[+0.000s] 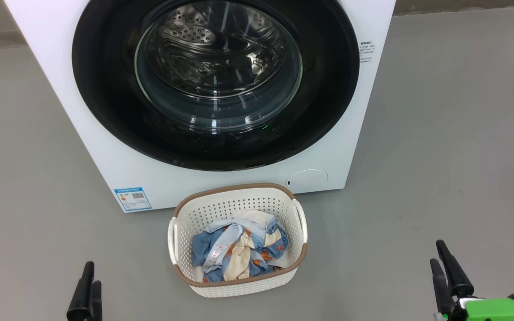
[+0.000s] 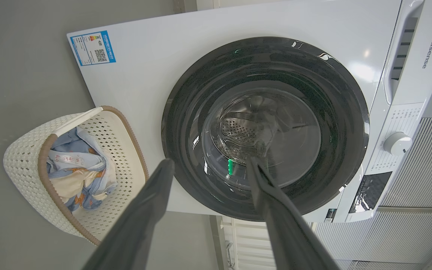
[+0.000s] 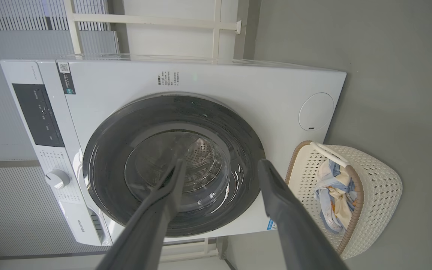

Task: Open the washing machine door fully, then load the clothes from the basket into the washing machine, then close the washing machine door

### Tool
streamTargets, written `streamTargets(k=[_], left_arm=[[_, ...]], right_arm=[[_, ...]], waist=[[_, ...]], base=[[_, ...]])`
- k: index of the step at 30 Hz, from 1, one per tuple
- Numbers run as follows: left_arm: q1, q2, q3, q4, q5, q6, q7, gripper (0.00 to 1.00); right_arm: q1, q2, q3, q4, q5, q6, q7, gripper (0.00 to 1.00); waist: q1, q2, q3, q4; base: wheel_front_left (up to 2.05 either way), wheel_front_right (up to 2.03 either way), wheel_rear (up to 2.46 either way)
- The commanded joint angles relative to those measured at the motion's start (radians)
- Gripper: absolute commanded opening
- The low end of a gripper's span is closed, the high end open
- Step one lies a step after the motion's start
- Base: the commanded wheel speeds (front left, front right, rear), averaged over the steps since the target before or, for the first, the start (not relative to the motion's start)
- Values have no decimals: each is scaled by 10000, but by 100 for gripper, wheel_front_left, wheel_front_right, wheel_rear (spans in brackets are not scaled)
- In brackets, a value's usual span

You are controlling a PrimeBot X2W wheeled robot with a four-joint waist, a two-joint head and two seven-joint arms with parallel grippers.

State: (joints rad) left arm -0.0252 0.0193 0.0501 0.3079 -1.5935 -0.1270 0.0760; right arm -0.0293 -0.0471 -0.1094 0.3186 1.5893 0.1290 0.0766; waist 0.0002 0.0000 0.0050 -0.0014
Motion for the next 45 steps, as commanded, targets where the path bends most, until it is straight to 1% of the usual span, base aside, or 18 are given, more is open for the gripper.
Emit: streamTargets(k=[1, 10, 19, 32, 45], left_arm=[[-427, 245, -21, -311, 199, -8, -123, 100], [-523, 393, -189, -346, 706, -10, -369, 100], [-567, 491, -305, -370, 1585, -12, -634, 100], [-641, 729, -511, -230, 3477, -16, -1016, 100], [-591, 853, -616, -133, 5445, -19, -1398, 100]], right_arm=[[-518, -198, 113, -277, -339, 4, -120, 100], [-734, -382, 362, -217, -997, 5, -385, 100], [-892, -528, 540, -183, -2031, 6, -650, 100], [-1125, -713, 830, -72, -3848, 7, -1030, 100], [-1292, -839, 1114, 98, -5684, 9, -1411, 100]], waist=[[-2, 0, 7, -2], [-2, 0, 17, -10], [-2, 0, 3, -9], [-2, 0, 1, -31], [-2, 0, -61, -51]], base=[[0, 0, 0], [0, 0, 0], [0, 0, 0], [0, 0, 0], [0, 0, 0]])
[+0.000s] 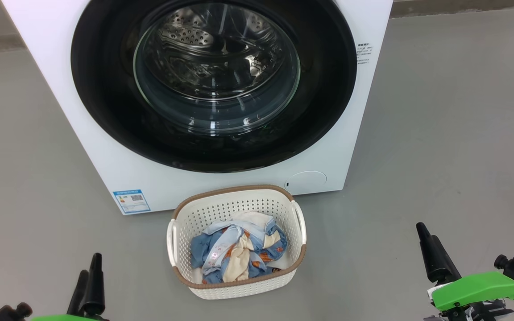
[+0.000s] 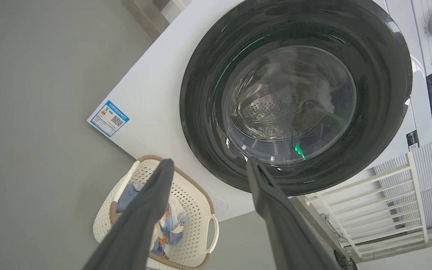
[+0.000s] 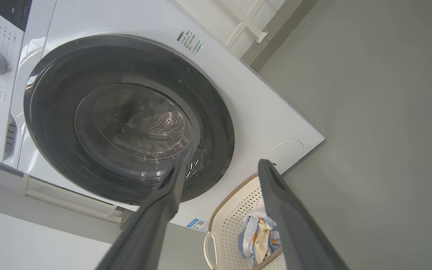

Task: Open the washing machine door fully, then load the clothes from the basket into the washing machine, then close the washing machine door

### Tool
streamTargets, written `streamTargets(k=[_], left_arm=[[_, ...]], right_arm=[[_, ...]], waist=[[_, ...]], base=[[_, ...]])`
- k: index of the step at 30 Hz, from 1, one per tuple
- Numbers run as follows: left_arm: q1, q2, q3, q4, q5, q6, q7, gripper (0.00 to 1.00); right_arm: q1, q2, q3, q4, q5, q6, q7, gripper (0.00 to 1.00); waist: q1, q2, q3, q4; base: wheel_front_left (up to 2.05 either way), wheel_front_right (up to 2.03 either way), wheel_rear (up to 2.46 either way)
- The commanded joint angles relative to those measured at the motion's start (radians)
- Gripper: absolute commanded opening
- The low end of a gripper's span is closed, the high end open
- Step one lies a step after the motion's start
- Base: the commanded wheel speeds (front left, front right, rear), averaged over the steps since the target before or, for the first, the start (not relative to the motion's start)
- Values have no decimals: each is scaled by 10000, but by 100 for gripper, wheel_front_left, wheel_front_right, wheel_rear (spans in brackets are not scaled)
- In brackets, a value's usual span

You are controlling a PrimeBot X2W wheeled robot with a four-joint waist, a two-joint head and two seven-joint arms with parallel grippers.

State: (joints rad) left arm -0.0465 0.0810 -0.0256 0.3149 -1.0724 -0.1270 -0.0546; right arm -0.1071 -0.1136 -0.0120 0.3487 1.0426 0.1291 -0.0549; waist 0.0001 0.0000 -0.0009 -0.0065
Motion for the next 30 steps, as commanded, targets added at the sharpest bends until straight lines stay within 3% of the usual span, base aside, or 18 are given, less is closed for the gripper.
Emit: streamTargets(k=[1, 30], left_arm=[[-370, 233, 141, -212, 369, -19, -122, 100], [-291, 335, 354, -276, 4275, -26, -942, 100]], right_arm=[[-524, -182, 155, -192, -350, 7, -125, 100], [-873, -352, 480, 46, -3879, 11, -942, 100]], waist=[[-1, 0, -8, 1], [-1, 0, -88, 8]], base=[[0, 0, 0], [0, 0, 0]])
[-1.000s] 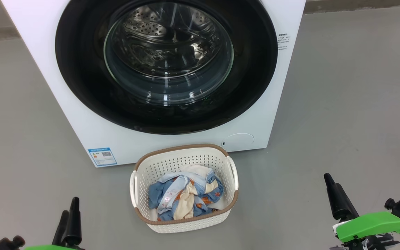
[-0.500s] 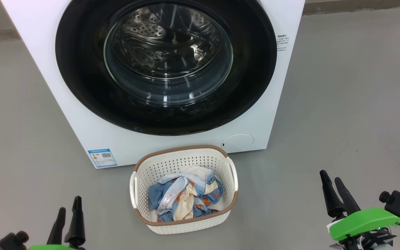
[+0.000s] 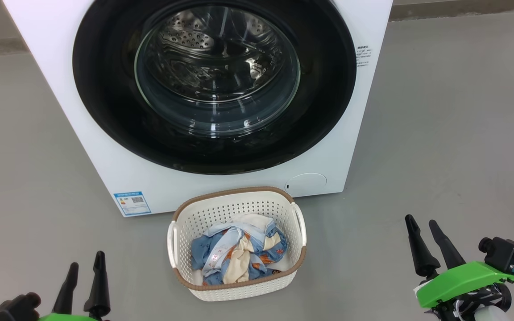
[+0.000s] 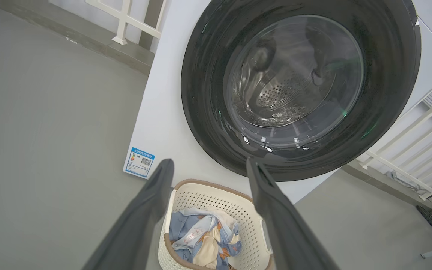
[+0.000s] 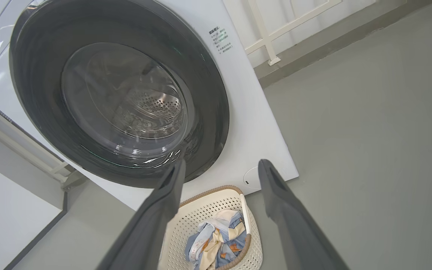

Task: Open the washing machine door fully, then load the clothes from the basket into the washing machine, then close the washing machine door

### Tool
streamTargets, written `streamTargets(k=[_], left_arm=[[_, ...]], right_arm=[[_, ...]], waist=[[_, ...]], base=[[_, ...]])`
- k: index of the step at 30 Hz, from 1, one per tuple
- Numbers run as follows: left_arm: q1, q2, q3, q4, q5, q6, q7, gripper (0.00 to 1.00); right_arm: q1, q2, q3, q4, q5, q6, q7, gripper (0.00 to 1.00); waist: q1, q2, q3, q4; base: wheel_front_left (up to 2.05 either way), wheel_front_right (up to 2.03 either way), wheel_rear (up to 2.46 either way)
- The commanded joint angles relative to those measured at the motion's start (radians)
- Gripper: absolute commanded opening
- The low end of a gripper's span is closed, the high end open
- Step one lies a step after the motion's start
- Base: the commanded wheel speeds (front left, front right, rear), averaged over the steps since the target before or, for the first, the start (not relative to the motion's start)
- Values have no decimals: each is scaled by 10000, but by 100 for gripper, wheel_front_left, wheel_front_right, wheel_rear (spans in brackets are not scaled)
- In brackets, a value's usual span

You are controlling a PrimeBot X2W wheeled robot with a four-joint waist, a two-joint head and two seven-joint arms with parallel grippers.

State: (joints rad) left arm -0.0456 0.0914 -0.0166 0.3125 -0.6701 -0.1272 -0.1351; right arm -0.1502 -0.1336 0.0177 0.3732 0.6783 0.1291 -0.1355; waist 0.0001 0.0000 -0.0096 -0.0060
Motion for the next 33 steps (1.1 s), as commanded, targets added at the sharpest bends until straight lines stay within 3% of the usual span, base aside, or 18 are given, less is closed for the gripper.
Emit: streamTargets(k=[1, 33], left_arm=[[-301, 232, 276, -253, 380, -25, -166, 100], [-287, 282, 714, -105, 4506, -33, -1105, 100]], right_arm=[[-458, -162, 192, -193, -357, 11, -166, 100], [-846, -317, 220, 96, -4058, 15, -1102, 100]], waist=[[-1, 0, -6, 6], [-1, 0, -167, 34]], base=[[0, 0, 0], [0, 0, 0]])
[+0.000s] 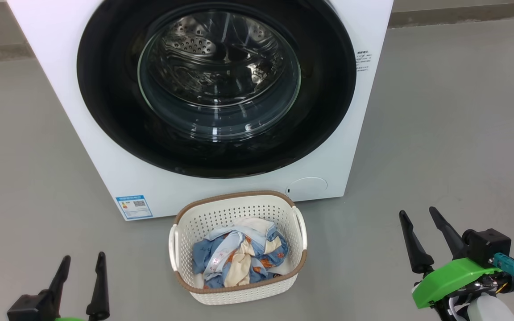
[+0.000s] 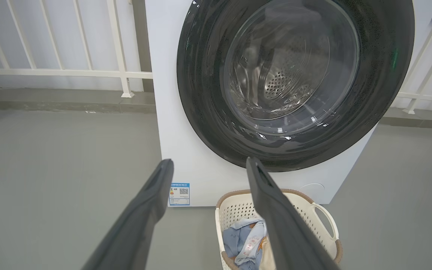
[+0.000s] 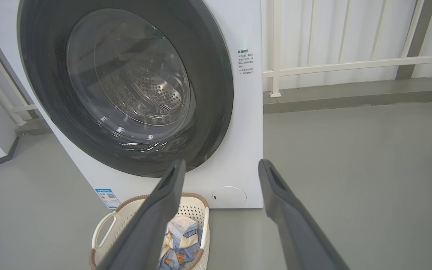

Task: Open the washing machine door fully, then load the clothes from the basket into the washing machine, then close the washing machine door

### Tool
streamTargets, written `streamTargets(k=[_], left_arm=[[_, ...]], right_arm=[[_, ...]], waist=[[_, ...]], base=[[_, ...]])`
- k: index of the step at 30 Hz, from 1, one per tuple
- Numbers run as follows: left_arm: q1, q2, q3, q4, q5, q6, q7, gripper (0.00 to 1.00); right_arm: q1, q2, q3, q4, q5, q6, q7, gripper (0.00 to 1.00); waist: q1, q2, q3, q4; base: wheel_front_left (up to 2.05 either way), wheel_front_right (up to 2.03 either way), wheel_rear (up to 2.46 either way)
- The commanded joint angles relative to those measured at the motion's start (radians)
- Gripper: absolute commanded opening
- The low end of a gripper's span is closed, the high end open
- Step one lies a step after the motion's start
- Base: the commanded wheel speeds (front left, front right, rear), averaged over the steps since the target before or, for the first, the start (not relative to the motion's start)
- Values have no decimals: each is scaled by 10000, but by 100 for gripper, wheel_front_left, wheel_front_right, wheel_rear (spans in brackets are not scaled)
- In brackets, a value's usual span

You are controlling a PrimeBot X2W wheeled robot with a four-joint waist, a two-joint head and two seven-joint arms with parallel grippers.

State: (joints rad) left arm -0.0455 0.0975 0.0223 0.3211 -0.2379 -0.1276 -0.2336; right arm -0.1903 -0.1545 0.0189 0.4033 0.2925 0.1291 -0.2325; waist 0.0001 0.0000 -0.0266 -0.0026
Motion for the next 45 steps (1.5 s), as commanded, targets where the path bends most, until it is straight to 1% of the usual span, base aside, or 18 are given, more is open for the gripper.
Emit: streamTargets(k=[1, 6, 15, 31, 37, 45], left_arm=[[-293, 225, 344, -179, 304, -30, -149, 100], [-329, 214, 529, -71, 877, -31, -281, 100], [-373, 77, 740, 52, 961, -31, -281, 100], [-475, 72, 882, 271, 841, -31, -281, 100], [-498, 89, 838, 266, 639, -31, -281, 100], [-527, 145, 780, 287, 636, -31, -281, 100]], right_arm=[[-471, -99, 183, -188, -321, 15, -161, 100], [-549, -52, 80, -37, -930, 16, -293, 100], [-575, 65, -148, -2, -1050, 16, -293, 100], [-572, 188, -194, -18, -1033, 16, -293, 100], [-563, 187, -236, -47, -977, 16, -293, 100], [-566, 198, -278, -75, -978, 16, -293, 100]], waist=[[-1, 0, 8, -1], [-1, 0, 30, -7], [-1, 0, 39, -7], [-1, 0, 88, 20], [-1, 0, 107, 44], [-1, 0, 134, 38]], base=[[0, 0, 0], [0, 0, 0], [0, 0, 0], [0, 0, 0], [0, 0, 0], [0, 0, 0]])
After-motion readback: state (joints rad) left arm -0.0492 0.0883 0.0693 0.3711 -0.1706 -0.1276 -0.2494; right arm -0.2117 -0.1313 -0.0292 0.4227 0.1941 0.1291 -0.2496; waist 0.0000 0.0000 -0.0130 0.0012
